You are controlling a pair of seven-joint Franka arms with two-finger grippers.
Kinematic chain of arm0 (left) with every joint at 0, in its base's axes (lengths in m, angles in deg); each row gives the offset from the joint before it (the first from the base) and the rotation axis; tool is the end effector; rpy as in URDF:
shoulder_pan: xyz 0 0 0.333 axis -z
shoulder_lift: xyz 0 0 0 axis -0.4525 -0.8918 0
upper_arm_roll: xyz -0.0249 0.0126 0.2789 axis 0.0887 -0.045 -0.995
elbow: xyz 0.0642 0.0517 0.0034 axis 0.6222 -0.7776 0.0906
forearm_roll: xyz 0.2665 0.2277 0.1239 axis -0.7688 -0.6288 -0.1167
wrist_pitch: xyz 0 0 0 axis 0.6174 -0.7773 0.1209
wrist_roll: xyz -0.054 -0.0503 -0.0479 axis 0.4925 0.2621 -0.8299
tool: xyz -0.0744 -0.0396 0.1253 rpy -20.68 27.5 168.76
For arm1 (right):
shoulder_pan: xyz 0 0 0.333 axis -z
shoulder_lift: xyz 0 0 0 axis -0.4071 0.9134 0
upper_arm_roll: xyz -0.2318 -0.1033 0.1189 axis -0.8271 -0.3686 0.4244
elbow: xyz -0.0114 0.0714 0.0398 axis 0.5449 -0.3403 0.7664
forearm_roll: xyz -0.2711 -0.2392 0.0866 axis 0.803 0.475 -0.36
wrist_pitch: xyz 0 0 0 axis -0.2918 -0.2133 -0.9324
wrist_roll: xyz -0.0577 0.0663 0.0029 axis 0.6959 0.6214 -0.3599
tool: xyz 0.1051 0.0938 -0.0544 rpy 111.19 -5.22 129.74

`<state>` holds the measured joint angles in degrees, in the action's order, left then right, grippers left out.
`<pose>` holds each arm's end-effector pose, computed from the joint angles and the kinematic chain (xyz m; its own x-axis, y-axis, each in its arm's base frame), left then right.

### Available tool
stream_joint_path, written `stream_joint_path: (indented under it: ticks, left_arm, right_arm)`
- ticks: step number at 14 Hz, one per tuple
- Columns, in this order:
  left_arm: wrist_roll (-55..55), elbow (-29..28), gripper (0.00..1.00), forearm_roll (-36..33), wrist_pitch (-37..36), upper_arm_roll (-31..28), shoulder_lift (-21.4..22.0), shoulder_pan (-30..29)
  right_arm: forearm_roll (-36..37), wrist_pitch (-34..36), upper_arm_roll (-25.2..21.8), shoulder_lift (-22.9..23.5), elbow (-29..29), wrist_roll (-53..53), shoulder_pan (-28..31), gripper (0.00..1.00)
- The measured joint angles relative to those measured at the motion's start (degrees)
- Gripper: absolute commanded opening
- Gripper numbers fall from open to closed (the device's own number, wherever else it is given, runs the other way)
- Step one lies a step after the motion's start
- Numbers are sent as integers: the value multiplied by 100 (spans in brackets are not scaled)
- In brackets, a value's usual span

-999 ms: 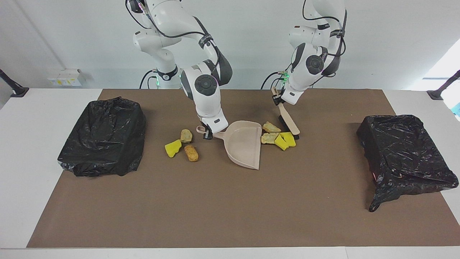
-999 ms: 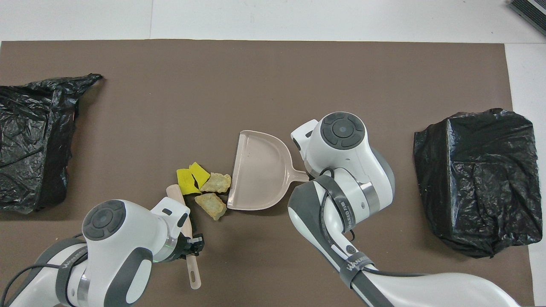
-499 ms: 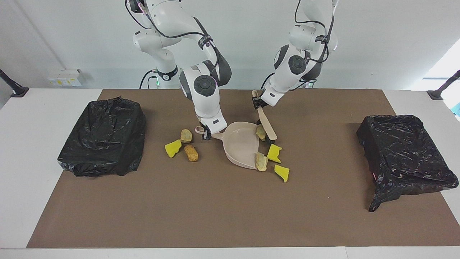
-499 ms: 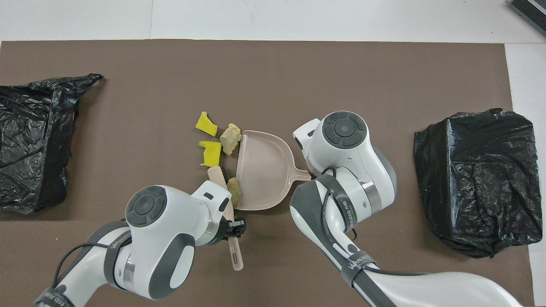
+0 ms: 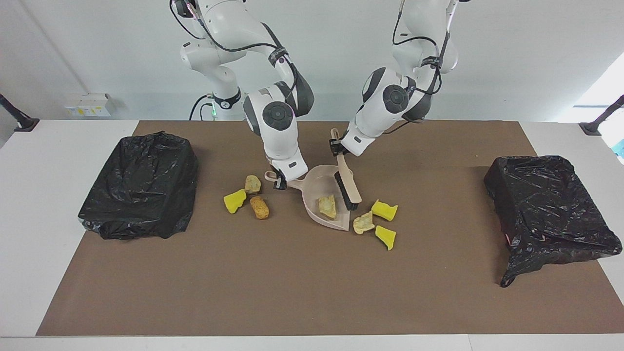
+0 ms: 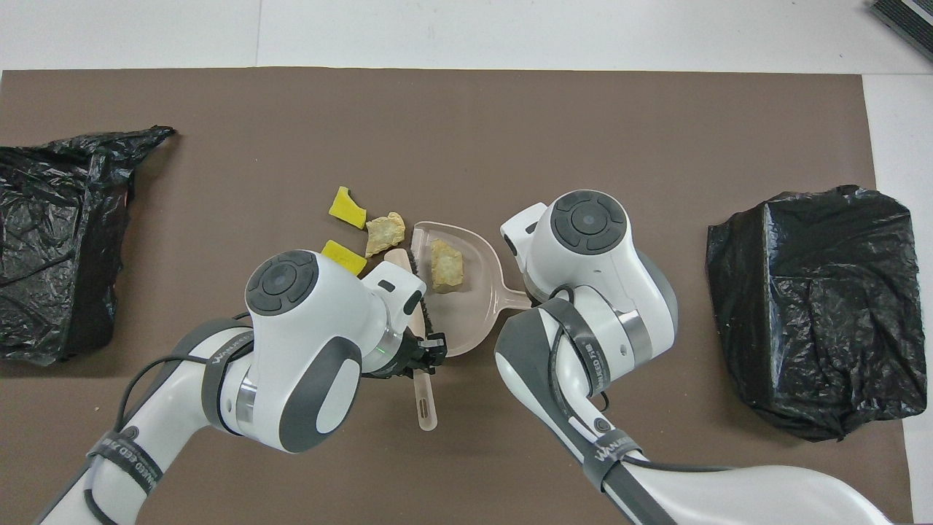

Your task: Sweep and dump trash in bin

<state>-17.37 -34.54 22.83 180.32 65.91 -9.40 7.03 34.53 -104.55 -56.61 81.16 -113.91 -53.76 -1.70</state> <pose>0.4089 -0.3254 0.3204 0.9478 0.0925 -0.3053 0.1662 -0.9600 0.2251 0.5092 0.2628 0.2896 0.2377 0.9695 -0.0592 0.9609 -0.2436 -0.1315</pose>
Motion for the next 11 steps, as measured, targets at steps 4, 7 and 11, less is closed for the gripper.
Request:
stream_joint_path:
  ticks: [4,7,11]
  left_arm:
    - [-116,258,0,-1019,-213,-107,9,-533]
    - [-469,279,0,-1234,-294,-149,-32,-1461]
    - [-1443,423,0,-1618,-290,-154,-432,-1859]
  right_arm:
    - [0,0,3,0,0,103,-2,0]
    - [0,0,38,-3,-1,501,-22,0]
    - [-1,-5,51,-6,-27,667,-28,0]
